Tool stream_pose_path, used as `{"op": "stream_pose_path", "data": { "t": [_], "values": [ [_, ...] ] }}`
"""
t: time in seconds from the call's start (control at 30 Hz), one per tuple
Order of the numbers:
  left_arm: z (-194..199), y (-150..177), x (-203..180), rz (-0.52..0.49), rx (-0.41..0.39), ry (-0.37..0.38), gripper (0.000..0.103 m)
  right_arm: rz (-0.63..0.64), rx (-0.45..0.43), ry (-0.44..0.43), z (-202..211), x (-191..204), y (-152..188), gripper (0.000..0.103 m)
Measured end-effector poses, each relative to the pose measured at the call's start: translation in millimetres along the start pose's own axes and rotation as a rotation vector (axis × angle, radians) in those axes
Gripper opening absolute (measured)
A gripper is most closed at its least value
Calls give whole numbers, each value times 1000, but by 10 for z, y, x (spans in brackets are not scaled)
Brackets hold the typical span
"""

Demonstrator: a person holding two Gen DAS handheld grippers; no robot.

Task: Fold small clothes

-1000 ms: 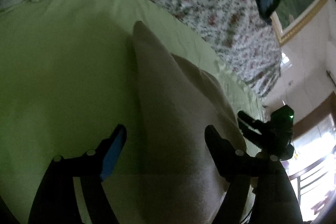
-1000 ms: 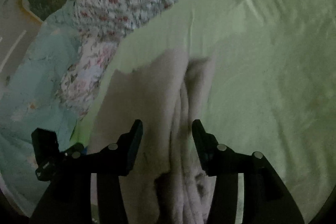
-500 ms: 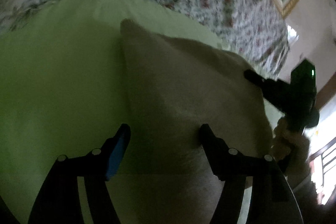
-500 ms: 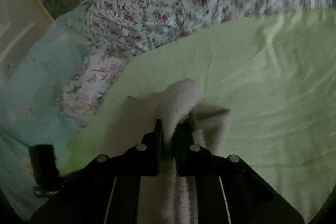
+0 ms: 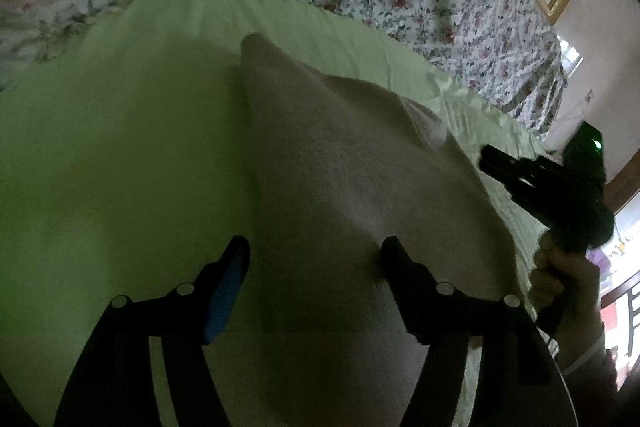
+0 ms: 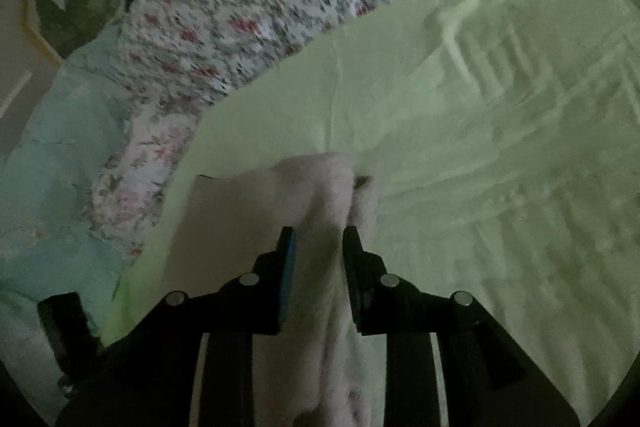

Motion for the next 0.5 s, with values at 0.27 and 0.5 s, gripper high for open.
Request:
{"op": "stream_pose_path", "data": {
  "t": [0.27, 0.5],
  "values": [
    [371, 230, -531, -83, -52, 243, 67, 62, 16, -77, 537, 283, 602, 26],
    [-2, 616, -578, -159, 85, 210, 61, 51, 120, -71, 443, 250, 1152, 26]
  ]
}}
Point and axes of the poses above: each gripper's, at about its wrist camera, not at the fingertips, and z roughly against the way its jaws point, x to its left, y to its underside, the point moved 4 cm from there along -z, roughly the way its jaws point, and after that the axes turned 12 degrees about y, right-handed, at the moved point
